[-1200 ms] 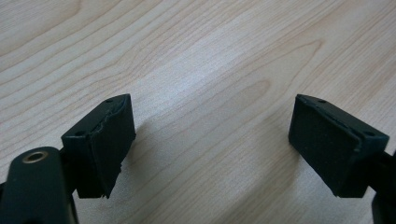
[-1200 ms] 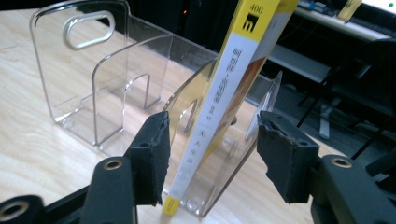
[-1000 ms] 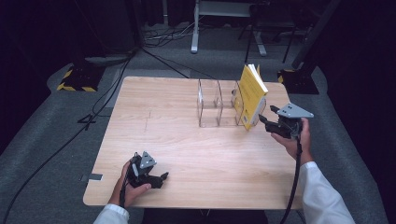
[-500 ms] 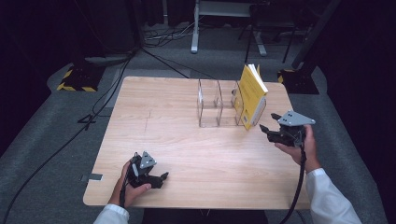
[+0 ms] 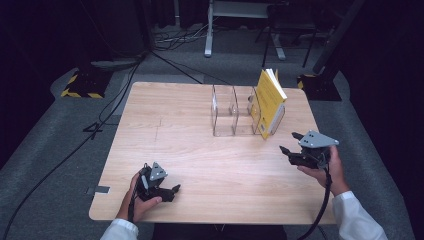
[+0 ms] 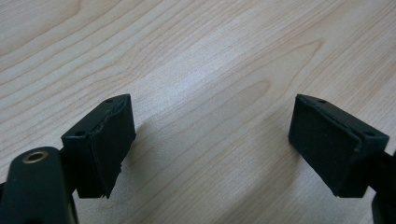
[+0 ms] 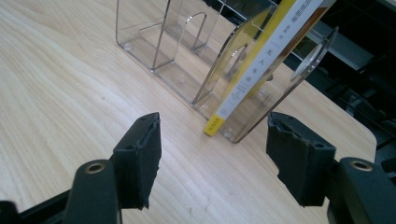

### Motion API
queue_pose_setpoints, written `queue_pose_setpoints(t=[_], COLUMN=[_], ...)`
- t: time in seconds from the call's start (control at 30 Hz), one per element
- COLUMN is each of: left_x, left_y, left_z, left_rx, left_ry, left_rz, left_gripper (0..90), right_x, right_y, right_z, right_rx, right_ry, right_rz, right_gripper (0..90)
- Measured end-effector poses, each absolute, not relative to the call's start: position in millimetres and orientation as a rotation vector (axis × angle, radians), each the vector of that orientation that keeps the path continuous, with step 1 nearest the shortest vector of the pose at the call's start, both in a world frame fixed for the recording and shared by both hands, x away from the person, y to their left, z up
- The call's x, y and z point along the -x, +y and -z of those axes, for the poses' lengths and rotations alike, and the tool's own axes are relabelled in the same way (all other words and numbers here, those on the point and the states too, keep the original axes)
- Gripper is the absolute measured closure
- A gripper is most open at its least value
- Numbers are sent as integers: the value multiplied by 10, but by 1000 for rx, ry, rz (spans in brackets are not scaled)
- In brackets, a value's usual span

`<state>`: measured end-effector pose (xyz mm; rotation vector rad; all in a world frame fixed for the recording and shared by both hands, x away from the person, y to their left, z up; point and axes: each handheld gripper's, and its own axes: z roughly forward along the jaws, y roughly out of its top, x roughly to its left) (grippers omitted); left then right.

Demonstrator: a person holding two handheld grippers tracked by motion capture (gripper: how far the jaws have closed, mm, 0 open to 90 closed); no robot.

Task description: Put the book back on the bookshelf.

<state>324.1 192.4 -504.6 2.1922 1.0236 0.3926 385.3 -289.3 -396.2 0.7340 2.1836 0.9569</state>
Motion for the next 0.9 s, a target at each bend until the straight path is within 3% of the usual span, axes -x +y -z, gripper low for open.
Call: queue_pose_setpoints(t=[0.9], left_x=[-3240], left_y=[1923], left_z=[5048], left_rx=[-2190], left_ry=[1024], left_rz=[-394], left_gripper=[151], right_x=[-3477], right_y=[-3226], right_z=[4444], right_rx=[-780], right_ry=[2222], right_rz=[-963], right_gripper=[343])
